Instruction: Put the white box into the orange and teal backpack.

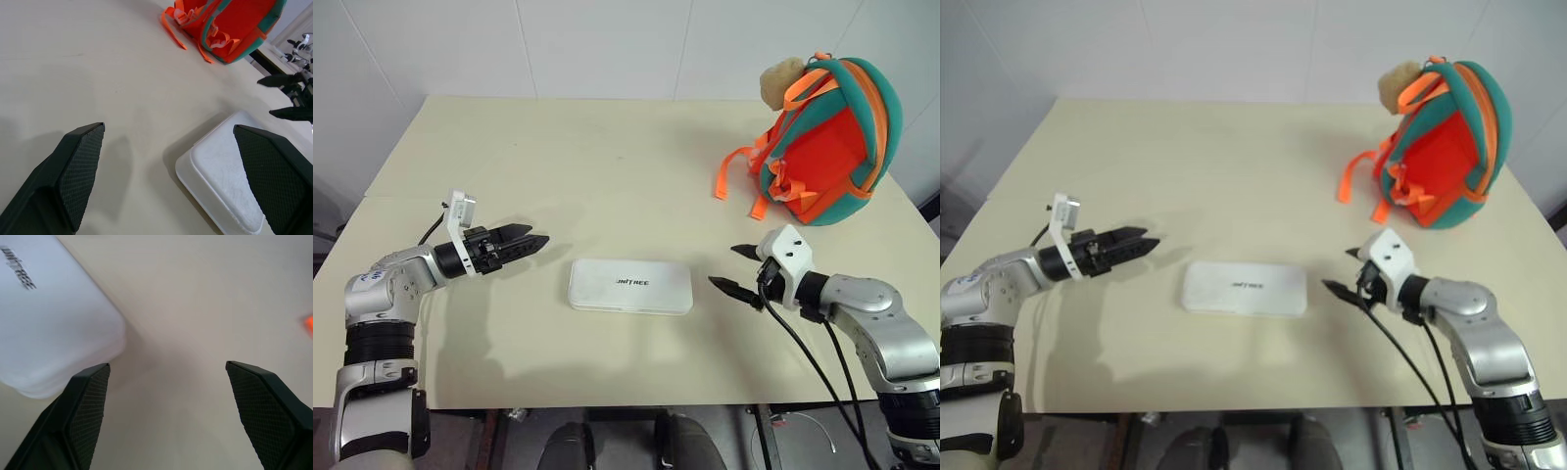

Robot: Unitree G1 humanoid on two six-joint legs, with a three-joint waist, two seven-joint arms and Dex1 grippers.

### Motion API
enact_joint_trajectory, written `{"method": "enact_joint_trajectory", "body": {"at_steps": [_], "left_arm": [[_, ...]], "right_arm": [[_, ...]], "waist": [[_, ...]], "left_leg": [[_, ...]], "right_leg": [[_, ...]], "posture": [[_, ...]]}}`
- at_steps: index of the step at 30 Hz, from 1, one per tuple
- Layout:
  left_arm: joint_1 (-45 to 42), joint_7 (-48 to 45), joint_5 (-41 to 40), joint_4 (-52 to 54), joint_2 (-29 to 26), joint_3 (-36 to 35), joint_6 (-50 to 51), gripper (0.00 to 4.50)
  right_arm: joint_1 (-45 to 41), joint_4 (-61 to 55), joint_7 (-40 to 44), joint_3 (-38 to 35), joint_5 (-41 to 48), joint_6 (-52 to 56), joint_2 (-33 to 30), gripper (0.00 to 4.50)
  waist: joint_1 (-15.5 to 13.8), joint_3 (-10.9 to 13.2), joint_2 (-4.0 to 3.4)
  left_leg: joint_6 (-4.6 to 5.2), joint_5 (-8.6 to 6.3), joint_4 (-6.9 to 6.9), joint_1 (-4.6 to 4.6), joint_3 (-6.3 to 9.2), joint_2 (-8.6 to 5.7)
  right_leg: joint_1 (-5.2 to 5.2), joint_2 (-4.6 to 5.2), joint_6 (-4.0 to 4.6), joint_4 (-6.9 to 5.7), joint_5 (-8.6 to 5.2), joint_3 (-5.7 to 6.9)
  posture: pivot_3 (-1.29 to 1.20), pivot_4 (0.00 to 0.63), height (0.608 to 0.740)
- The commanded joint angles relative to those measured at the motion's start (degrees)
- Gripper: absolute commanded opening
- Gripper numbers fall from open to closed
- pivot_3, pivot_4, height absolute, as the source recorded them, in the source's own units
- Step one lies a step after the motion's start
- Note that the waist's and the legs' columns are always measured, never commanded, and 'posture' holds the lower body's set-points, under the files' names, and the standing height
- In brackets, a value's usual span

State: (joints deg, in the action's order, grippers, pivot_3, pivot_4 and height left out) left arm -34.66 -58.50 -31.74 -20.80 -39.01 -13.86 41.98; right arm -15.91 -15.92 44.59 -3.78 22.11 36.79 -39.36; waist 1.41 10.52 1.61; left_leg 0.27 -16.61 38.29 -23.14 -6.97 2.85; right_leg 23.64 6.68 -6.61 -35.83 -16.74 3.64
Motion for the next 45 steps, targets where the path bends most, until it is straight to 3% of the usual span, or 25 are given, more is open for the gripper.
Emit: {"method": "enact_joint_trajectory", "body": {"at_steps": [1,12,23,30,45], "left_arm": [[0.36,-3.2,-3.39,2.14,0.93,-3.35,-3.79,4.48],[5.09,-8.59,-6.07,1.5,-0.42,-4.23,-2.26,4.48],[6.83,-7.92,-7.43,4.97,-3.56,-1.38,11.26,4.48],[3.37,-11.57,-6.74,0.36,-5.83,3.71,17.96,4.48],[-12.5,-26.53,1.3,-22.15,-6.17,18.61,21.09,4.48]], "right_arm": [[-1.95,-3.42,-3.63,-5.88,8.47,8.22,3.55,4.5],[-1.05,-5.57,-11.68,-9.87,20.67,26.49,8.03,4.5],[-1.0,-4.86,-15.51,-8.68,22.93,29.54,11.17,4.5],[-2.83,-4.23,-15.42,-7.51,24.44,30.34,12.2,4.5],[-2.97,-3.68,-14.36,-5.59,23.12,29.0,8.78,4.5]], "waist": [[-0.02,0.0,0.0],[0.1,0.0,0.0],[0.1,0.0,0.0],[0.12,0.0,0.0],[0.06,0.0,0.01]], "left_leg": [[0.0,0.0,0.01,0.0,0.01,0.01],[0.02,-0.01,-0.07,0.0,0.01,0.01],[0.08,-0.03,-0.11,0.0,0.07,0.0],[0.07,-0.02,-0.12,-0.01,0.06,0.0],[0.07,-0.04,-0.13,-0.12,0.01,-0.03]], "right_leg": [[-0.01,0.0,0.0,0.0,0.0,0.0],[0.01,0.01,0.01,0.05,0.0,-0.01],[0.01,0.05,0.02,0.01,-0.01,0.01],[0.03,0.02,0.03,0.03,-0.01,0.01],[0.07,-0.02,0.03,0.18,-0.02,0.03]], "posture": [[0.0,0.15,0.74],[0.0,0.15,0.74],[0.0,0.15,0.74],[0.0,0.15,0.74],[0.0,0.15,0.74]]}}
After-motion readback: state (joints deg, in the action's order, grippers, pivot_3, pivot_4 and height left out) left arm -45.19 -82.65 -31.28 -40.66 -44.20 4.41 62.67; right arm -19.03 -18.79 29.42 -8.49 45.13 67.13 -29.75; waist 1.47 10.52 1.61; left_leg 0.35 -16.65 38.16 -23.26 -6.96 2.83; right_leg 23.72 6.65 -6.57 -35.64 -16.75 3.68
